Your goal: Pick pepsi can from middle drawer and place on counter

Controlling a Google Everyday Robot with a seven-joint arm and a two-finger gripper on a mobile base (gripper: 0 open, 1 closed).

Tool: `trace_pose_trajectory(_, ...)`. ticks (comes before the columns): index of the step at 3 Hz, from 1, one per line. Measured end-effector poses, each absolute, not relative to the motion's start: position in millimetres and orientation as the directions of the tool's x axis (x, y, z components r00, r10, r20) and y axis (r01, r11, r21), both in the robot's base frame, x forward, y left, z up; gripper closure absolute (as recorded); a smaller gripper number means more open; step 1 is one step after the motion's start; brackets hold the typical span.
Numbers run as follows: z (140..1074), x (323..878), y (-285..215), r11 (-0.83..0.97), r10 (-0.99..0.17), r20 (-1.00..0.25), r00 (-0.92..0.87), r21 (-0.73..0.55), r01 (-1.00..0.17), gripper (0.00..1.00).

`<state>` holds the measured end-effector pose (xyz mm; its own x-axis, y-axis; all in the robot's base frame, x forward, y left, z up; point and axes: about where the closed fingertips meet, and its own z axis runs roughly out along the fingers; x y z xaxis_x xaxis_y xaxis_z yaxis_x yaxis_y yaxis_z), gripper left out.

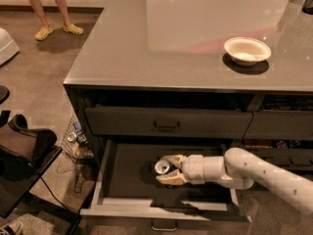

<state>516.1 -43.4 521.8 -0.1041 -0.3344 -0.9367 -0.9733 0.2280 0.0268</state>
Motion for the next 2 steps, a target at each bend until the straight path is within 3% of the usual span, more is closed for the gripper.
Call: trace_pose_trajectory(2, 659, 521, -77, 0.281, -0.267, -0.951, -0.159, 0.081, -0.956, 1.00)
